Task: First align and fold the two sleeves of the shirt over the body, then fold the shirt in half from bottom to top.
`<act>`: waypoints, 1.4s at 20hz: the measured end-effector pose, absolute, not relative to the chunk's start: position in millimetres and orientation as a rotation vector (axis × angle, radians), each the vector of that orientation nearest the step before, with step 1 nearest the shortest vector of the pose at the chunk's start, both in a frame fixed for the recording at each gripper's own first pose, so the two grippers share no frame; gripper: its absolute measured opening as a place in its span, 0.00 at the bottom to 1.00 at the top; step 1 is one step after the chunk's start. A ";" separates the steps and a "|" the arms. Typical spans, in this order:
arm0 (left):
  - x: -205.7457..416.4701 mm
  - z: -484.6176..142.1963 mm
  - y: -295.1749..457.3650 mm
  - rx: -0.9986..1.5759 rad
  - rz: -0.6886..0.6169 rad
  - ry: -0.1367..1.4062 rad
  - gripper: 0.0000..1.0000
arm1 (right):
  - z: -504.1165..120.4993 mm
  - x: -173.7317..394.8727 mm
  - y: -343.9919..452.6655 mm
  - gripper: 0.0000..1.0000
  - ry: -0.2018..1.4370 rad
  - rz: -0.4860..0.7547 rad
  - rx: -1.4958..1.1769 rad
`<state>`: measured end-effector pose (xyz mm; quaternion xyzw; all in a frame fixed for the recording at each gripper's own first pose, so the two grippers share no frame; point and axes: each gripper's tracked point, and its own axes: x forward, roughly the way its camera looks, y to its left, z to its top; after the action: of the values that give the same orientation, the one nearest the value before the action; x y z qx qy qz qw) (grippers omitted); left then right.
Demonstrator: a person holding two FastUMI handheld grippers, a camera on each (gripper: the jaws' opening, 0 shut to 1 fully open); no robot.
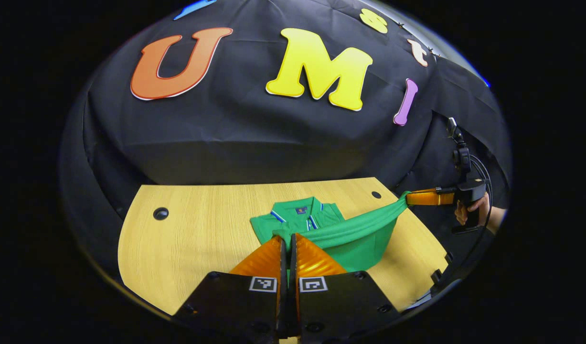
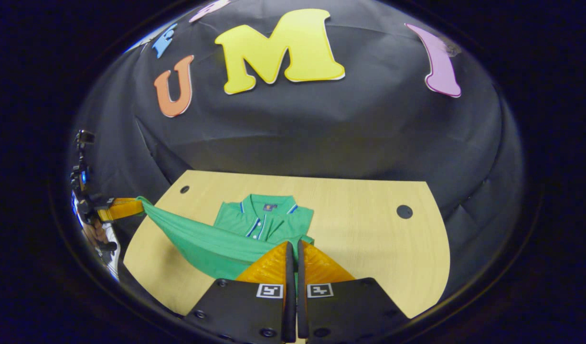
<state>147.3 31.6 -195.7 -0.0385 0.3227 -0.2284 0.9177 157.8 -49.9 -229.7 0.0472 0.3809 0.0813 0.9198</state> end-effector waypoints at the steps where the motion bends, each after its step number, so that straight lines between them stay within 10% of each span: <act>1: 161.1 -200.1 30.3 -0.069 -0.466 0.654 0.03 | -232.7 171.1 -51.3 0.04 0.774 0.156 0.095; 23: 277.2 -416.7 36.1 -0.058 -0.168 0.757 0.04 | -422.0 300.7 -32.5 0.06 0.830 0.136 -0.011; 28: 273.1 -413.0 34.9 -0.020 -0.155 0.768 0.17 | -419.3 299.2 -29.2 0.14 0.836 0.124 0.014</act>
<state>273.1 34.9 -413.0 -0.0099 0.3742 -0.0755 0.9242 299.2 -29.2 -419.3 0.0066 0.4055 0.0601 0.9121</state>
